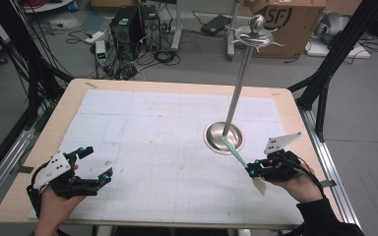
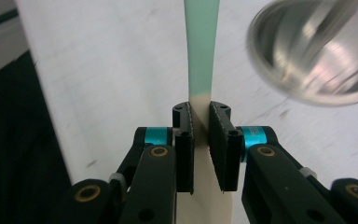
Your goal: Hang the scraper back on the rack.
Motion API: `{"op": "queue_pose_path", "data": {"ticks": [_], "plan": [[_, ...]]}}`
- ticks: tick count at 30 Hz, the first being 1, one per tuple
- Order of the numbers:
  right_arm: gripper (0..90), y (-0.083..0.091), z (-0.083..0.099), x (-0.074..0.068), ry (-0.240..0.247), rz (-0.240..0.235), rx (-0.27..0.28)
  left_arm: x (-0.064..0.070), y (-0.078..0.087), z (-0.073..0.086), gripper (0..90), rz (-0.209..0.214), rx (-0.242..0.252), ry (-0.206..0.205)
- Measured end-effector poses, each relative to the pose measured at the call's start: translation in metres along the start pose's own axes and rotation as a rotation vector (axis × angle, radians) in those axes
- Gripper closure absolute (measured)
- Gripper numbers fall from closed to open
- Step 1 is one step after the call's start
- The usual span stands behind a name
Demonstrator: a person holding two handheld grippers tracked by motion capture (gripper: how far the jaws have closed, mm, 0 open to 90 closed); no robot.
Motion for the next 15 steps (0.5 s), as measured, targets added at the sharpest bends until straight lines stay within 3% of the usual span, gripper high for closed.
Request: {"op": "queue_pose_path", "data": {"ticks": [1,2,3,4,5,6,8,9,12,13,15], "plan": [[80.7,0.004,-0.006,0.003,0.005,0.03,0.069,-0.001,0.0,0.001,1.7,-0.001,-0.002,0.001],[80.7,0.004,-0.006,0.003,0.005,0.03,0.069,-0.001,0.0,0.001,1.7,-0.001,-0.002,0.001],[80.6,0.007,-0.01,0.003,-0.001,0.033,0.105,-0.001,0.0,0.0,1.7,-0.001,-0.001,0.002],[80.6,0.013,-0.017,0.004,-0.013,0.041,0.177,-0.001,0.0,0.0,1.7,-0.002,0.003,0.006],[80.6,0.016,-0.021,0.004,-0.014,0.039,0.214,-0.001,0.0,0.0,1.7,-0.004,0.003,0.004],[80.6,0.016,-0.021,0.004,-0.014,0.039,0.214,-0.001,0.0,0.0,1.7,-0.004,0.003,0.004],[80.6,0.026,-0.033,0.005,-0.03,0.027,0.316,-0.001,0.0,0.0,1.7,-0.004,0.003,0.003],[80.6,0.026,-0.033,0.005,-0.03,0.027,0.316,-0.001,0.0,0.0,1.7,-0.003,0.002,0.004],[80.7,0.034,-0.042,0.007,-0.052,0.021,0.402,-0.002,0.0,0.0,1.7,-0.002,0.0,0.003],[80.7,0.037,-0.047,0.009,-0.05,0.042,0.437,-0.002,0.001,0.0,1.7,-0.002,0.002,0.003],[80.7,0.038,-0.049,0.01,-0.052,0.043,0.449,-0.002,0.001,0.0,1.7,-0.003,0.0,0.001]]}}
Point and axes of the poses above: each handheld gripper's, and its own axes: y roughly backward along the jaws, z roughly out of its underside, x roughly to its right, the point moved 10 cm from there along -y, roughly forward along the jaws, and after that the axes turned 2 degrees about -x, right-handed, at the moved point
